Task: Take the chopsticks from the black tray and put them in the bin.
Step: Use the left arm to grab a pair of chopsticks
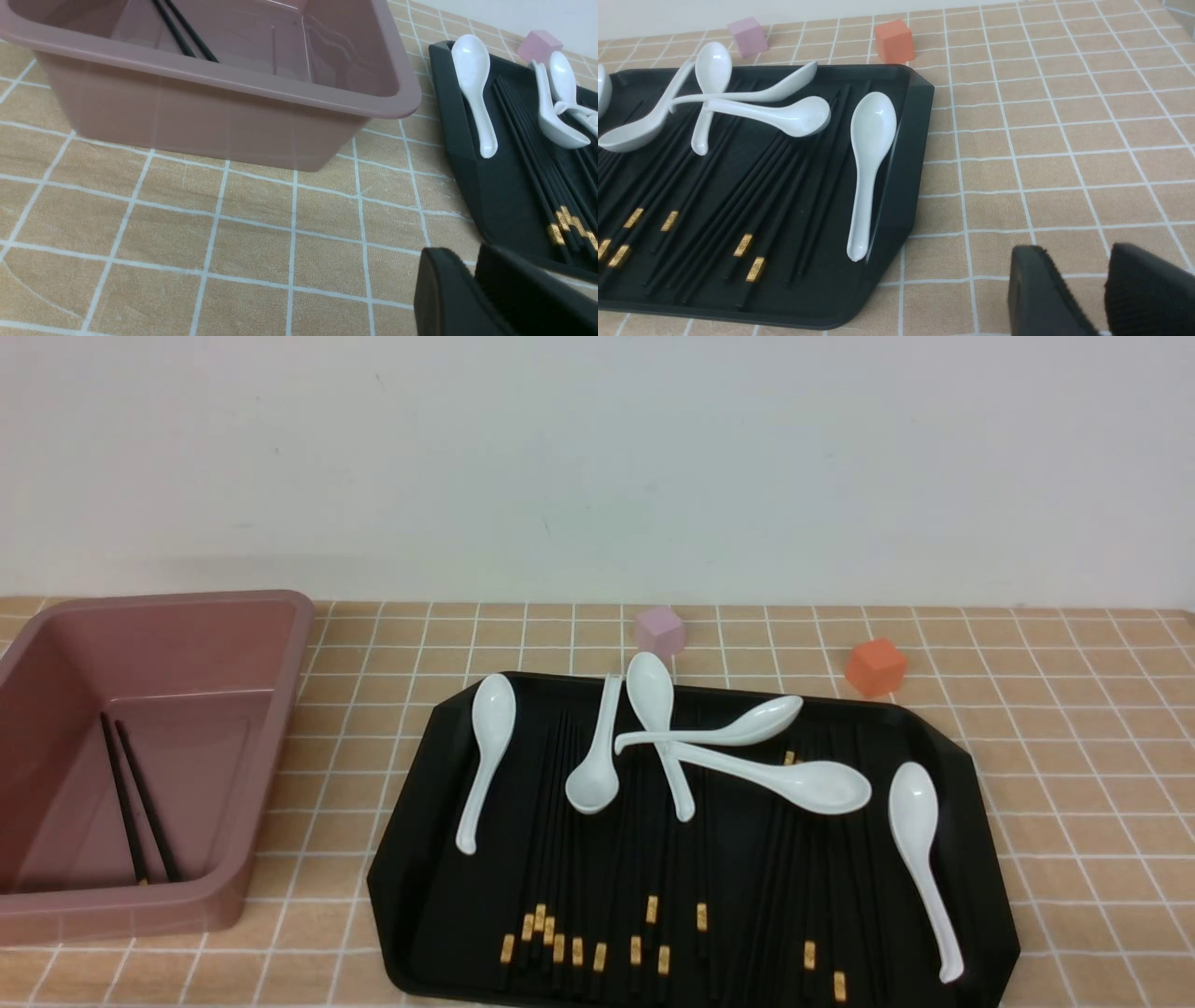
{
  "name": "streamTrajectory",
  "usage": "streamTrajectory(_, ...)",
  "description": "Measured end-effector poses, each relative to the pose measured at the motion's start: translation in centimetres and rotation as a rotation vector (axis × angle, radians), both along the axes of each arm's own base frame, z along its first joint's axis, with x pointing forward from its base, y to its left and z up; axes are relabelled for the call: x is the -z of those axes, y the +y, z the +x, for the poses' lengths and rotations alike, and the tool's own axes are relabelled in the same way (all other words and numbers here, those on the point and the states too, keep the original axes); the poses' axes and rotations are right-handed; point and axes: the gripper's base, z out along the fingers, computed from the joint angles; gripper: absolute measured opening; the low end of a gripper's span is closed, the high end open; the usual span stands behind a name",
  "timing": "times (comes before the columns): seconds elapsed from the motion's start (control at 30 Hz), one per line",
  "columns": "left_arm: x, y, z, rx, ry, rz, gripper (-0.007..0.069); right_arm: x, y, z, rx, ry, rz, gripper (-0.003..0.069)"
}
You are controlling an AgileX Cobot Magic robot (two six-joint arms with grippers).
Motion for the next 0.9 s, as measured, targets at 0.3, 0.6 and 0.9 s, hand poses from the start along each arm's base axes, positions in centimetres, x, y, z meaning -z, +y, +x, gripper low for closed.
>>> streamTrajectory(0.3, -0.5, -0.8, 0.0, -0.036, 0.012, -0.428, 0.0127, 0.0, 0.0, 0.0, 0.0, 0.0, 0.0, 0.024)
streamTrajectory(0.6, -1.9, -1.5, 0.1, -0.081, 0.009, -1.041, 0.0132, 0.0, 0.0, 0.0, 0.0, 0.0, 0.0, 0.024)
streamTrajectory(0.9, -5.8, -0.9, -0.2, -0.041, -0.182, -1.031, 0.0064, 0.0, 0.0, 0.0, 0.0, 0.0, 0.0, 0.024)
